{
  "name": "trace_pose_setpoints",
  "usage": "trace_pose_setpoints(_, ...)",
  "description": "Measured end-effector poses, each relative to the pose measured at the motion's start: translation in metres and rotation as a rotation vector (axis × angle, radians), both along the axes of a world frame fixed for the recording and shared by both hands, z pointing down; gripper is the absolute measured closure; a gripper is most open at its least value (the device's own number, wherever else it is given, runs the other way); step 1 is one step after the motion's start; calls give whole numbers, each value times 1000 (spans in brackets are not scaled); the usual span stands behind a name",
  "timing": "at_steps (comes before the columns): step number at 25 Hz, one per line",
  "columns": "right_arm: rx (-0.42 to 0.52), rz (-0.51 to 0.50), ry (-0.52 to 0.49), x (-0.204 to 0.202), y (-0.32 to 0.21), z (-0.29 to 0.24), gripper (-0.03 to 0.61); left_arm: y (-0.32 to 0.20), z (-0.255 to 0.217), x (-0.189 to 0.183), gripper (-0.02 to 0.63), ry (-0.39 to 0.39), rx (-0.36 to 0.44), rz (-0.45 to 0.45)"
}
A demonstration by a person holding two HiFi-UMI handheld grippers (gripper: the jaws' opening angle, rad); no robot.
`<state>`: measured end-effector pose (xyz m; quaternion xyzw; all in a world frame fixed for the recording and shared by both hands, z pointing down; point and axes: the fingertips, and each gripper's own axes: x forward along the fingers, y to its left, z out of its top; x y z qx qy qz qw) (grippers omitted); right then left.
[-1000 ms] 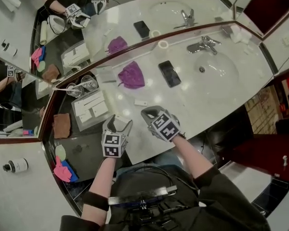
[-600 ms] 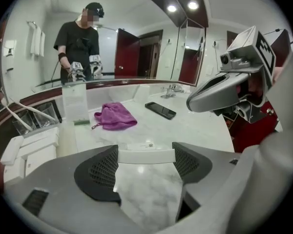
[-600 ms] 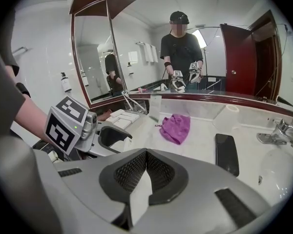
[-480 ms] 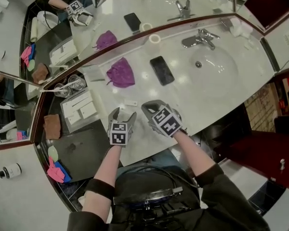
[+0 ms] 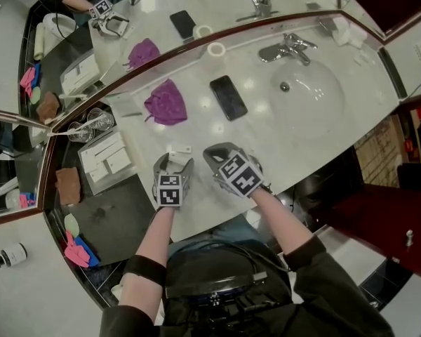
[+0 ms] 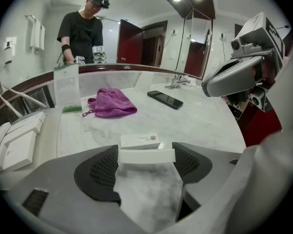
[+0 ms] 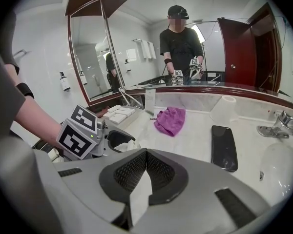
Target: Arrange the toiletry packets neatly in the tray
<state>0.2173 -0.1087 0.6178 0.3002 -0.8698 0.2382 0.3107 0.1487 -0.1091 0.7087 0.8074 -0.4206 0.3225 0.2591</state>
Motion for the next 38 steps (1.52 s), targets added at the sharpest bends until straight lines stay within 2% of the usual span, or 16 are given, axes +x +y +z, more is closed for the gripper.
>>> trace_pose_setpoints(4,-21,-4,15,0,3,12,561,5,13,1,261,-19,-42,6)
trace_pose_setpoints(6,-31,5,26,3,2,17,561,10,19,2,192,-28,-69,16)
trace_pose_setpoints(8,-41,17,28,6,1,21,561,14,21,2,154,-28,-84,19)
trace_pose_setpoints(14,-52,31,29,11,3,24,561,20,20,-1,153,-33,-86,29)
trace_pose_setpoints(20,-54,45,31,7,8,20,561,22,-6,-8,156,-36,-40,47)
trace_pose_setpoints(21,-53,48,32,5,10,19,561,23,-14,-11,172,-33,-29,52)
trace_pose_setpoints(23,-51,58,35,1,14,16,561,27,-30,-18,259,-22,-4,65)
trace_pose_setpoints(26,-44,70,39,-10,20,10,561,34,-59,-36,486,11,32,59)
trace_pose_setpoints(28,-37,73,41,-20,23,4,561,38,-77,-53,594,32,49,41)
trace_pose_setpoints(29,-33,72,41,-26,25,2,561,40,-84,-63,614,37,55,35)
trace_pose_setpoints(33,-15,59,43,-60,30,-10,561,52,-114,-107,614,44,88,20)
trace_pose_setpoints(38,20,26,36,-113,33,-30,561,64,-132,-179,614,15,144,-45)
